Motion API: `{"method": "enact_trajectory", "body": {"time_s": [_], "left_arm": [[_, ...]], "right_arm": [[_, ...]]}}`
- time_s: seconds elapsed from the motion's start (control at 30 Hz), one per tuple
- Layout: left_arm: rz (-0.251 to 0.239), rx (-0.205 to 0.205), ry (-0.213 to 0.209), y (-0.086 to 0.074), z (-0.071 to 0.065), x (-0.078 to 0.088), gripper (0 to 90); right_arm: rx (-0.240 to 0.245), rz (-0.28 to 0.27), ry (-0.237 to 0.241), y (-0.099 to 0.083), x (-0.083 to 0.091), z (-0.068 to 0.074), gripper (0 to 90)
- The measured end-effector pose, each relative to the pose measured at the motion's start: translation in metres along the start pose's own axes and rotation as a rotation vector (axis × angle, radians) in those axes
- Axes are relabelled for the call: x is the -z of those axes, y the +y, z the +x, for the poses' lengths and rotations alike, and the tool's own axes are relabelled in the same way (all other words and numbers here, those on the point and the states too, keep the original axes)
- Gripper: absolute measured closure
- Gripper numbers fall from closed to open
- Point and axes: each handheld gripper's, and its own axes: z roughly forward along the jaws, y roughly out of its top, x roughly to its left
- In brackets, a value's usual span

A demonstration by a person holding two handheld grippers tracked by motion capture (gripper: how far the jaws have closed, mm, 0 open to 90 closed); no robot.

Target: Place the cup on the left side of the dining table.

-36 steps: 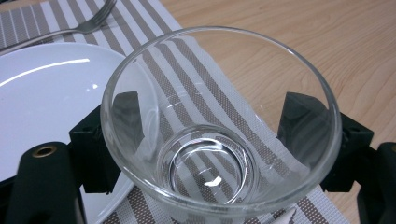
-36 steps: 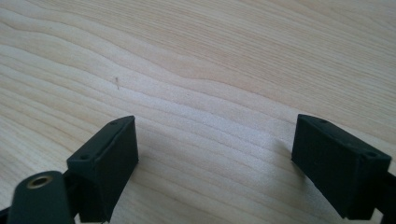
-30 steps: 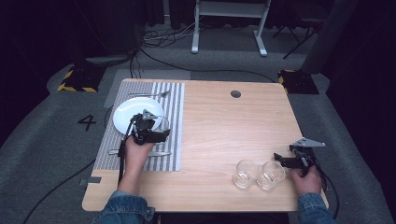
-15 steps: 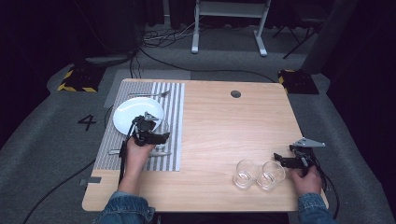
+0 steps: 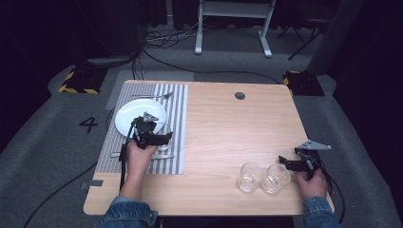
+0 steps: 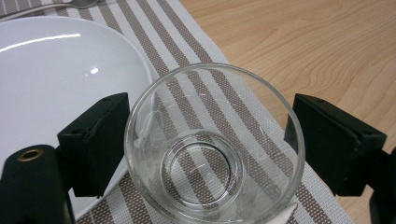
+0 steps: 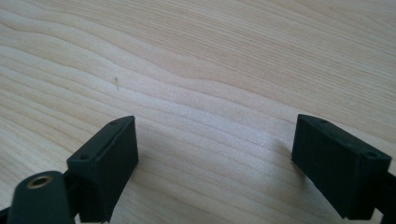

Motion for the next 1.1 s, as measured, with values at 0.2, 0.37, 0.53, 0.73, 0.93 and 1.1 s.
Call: {"method": "enact_trajectory", "body": {"time_s": [0.2, 0.37, 0.53, 0.73, 0.93, 1.1], "left_arm": [[-0.008, -0.029, 0.032, 0.001, -0.005, 0.009, 13.6], [-0.019, -0.04, 0.038, -0.001, -0.007, 0.021, 13.3], [-0.042, -0.038, 0.025, -0.004, -0.01, 0.033, 13.2], [-0.067, -0.038, 0.009, -0.013, -0.012, 0.053, 13.3], [-0.088, -0.038, 0.018, -0.024, -0.013, 0.073, 14.0], [-0.093, -0.022, 0.013, -0.033, -0.013, 0.085, 14.1]], "right_arm": [[0.0, 0.0, 0.0, 0.0, 0.0, 0.0, 14.5], [0.0, 0.0, 0.0, 0.0, 0.0, 0.0, 14.6], [0.0, 0.0, 0.0, 0.0, 0.0, 0.0, 14.6], [-0.001, 0.0, 0.0, 0.0, 0.0, 0.0, 14.6], [0.0, 0.0, 0.0, 0.0, 0.0, 0.0, 14.6], [0.002, 0.0, 0.001, 0.0, 0.0, 0.0, 14.5]]}}
